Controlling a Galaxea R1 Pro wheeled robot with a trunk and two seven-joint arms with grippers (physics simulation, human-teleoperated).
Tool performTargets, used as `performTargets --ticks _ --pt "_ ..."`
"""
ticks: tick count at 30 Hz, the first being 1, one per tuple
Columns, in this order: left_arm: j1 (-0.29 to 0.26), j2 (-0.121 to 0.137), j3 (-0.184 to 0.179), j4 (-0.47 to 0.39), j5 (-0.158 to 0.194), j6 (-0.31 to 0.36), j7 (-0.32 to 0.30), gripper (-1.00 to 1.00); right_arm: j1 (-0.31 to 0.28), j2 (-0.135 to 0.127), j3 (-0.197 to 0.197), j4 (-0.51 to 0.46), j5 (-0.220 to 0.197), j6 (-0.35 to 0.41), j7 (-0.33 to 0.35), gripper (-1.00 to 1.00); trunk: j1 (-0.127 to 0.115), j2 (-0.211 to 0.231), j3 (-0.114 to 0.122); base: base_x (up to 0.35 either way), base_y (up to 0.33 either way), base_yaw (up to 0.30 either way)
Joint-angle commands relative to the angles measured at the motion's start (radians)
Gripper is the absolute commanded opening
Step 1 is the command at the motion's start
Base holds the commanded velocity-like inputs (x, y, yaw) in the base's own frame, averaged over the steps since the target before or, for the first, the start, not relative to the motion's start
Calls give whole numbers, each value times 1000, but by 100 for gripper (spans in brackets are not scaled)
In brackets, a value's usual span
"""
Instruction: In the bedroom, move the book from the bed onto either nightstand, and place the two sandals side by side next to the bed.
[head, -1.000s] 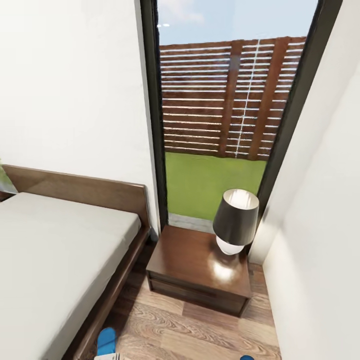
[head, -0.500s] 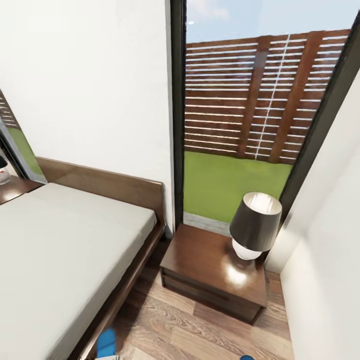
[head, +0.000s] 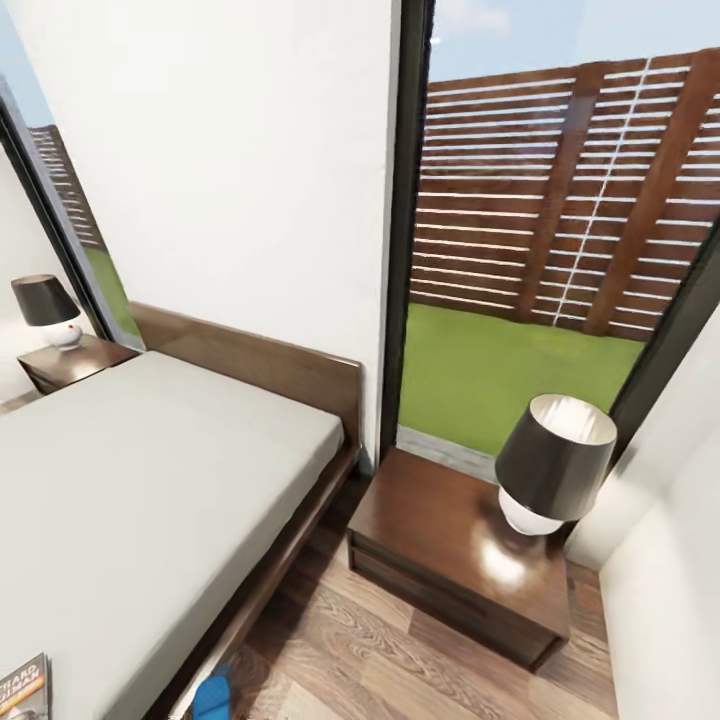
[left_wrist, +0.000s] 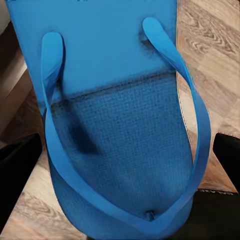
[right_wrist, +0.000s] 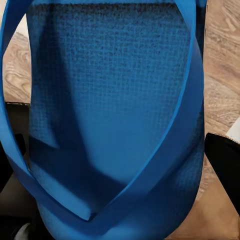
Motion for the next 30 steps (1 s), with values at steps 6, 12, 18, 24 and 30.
performTargets --ticks 6,12,18,24,30 --pt "18 1 -7 23 8 -2 0 -100 -1 -3 -4 34 7 -4 2 -100 1 -2 -2 0 0 229" --pt "36 1 -8 32 8 -2 -1 -100 -1 -4 -4 43 7 -4 2 -100 1 -2 -2 0 0 215" --pt "52 1 -9 35 6 0 -1 -100 -1 -3 -4 46 7 -4 2 -100 1 -2 -2 0 0 221" --pt "65 1 -9 36 6 3 -2 -100 -1 -1 -4 48 7 -4 2 -100 1 -2 -2 0 0 246" --pt "72 0 -9 37 6 9 0 -100 -1 2 -3 48 7 -4 2 -100 1 -2 -2 0 0 252"
